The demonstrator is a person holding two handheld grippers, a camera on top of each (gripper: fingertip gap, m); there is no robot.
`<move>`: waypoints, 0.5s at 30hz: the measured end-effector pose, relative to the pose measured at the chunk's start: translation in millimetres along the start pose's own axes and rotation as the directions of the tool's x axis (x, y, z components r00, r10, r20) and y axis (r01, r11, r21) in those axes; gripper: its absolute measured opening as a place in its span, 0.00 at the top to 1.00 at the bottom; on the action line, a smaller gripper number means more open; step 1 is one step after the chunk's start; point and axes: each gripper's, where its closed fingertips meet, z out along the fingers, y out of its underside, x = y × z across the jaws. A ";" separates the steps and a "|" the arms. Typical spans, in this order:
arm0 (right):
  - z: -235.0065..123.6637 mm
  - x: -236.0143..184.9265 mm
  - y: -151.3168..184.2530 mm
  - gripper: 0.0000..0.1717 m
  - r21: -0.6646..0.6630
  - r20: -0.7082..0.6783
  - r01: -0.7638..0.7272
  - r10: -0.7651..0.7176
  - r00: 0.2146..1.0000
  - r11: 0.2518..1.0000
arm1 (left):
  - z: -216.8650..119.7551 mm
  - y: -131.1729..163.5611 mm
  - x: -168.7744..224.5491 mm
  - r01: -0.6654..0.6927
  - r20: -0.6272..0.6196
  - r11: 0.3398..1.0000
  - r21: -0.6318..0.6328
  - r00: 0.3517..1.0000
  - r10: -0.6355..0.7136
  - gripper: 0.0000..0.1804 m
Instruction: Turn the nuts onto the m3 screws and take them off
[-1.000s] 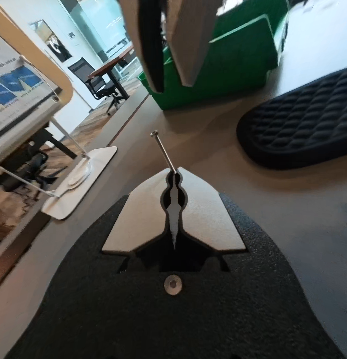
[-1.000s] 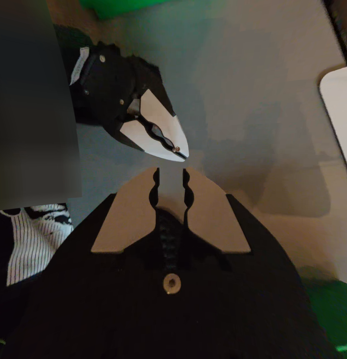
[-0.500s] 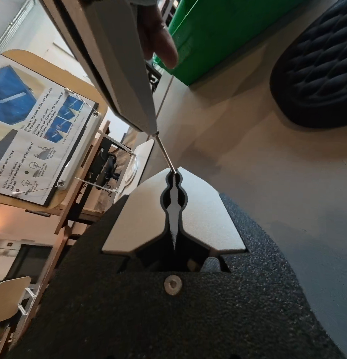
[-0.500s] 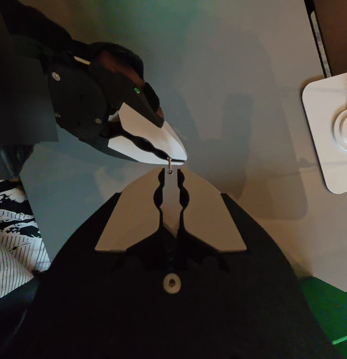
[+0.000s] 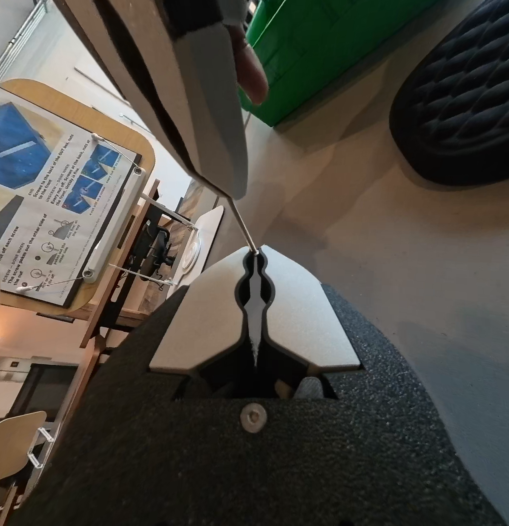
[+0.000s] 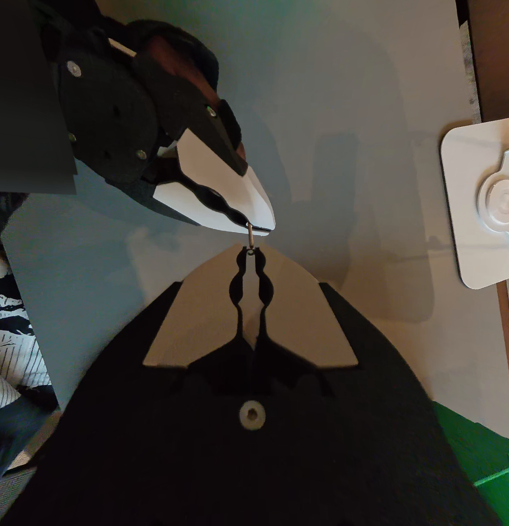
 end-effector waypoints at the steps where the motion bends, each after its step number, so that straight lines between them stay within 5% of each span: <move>1: -0.1 -0.6 0.0 0.97 0.004 -0.003 0.020 -0.020 1.000 1.000 | -0.2 -1.5 1.9 0.005 -0.015 1.000 0.011 1.000 -0.005 1.00; 7: -6.5 -7.7 -4.9 0.98 0.058 0.029 0.109 -0.111 0.993 0.992 | -2.3 -10.0 8.4 0.050 -0.076 0.996 0.071 0.996 -0.044 1.00; 15: -11.4 -12.8 -1.4 0.97 0.049 0.030 0.431 -0.432 0.901 0.901 | -3.0 -12.8 11.0 0.034 -0.081 0.996 0.082 0.996 -0.027 1.00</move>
